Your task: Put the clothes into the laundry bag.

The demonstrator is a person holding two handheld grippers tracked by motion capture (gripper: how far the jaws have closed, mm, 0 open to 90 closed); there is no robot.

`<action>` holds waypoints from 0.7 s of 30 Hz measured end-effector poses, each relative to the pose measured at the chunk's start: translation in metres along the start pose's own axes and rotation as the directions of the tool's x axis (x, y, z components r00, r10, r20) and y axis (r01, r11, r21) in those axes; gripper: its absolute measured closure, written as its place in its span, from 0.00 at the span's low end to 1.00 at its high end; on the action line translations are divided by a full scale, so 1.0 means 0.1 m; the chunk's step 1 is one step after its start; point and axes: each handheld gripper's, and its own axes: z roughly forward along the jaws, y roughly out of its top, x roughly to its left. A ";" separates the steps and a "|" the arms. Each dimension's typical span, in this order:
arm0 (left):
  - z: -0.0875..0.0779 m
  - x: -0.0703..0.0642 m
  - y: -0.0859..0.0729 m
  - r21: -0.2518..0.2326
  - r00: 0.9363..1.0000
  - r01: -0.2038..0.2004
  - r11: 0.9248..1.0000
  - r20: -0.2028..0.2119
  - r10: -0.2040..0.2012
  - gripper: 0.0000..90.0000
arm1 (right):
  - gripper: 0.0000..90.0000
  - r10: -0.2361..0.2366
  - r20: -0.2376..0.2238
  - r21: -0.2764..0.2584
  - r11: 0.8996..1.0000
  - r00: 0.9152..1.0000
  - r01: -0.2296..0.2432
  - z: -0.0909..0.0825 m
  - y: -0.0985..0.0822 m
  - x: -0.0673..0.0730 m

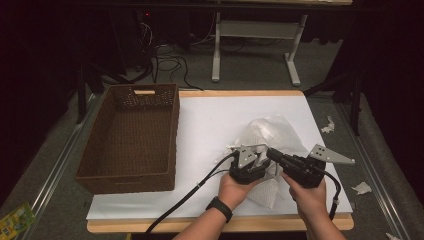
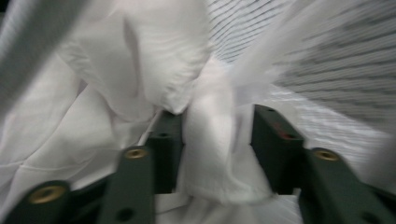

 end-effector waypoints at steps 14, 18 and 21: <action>-1.09 0.22 -0.17 0.013 0.998 -0.065 0.998 -0.021 0.066 0.41 | 0.99 -0.011 0.007 0.023 1.000 1.000 0.011 0.04 -0.04 0.05; -1.20 0.32 -0.28 0.032 0.997 -0.043 0.999 -0.058 0.045 0.41 | 0.99 -0.016 0.009 0.043 0.999 1.000 0.016 0.05 -0.08 0.06; -1.17 0.36 -0.27 0.036 0.992 -0.078 0.996 -0.099 0.081 0.41 | 0.99 -0.020 0.005 0.073 0.997 1.000 0.020 0.09 -0.16 0.07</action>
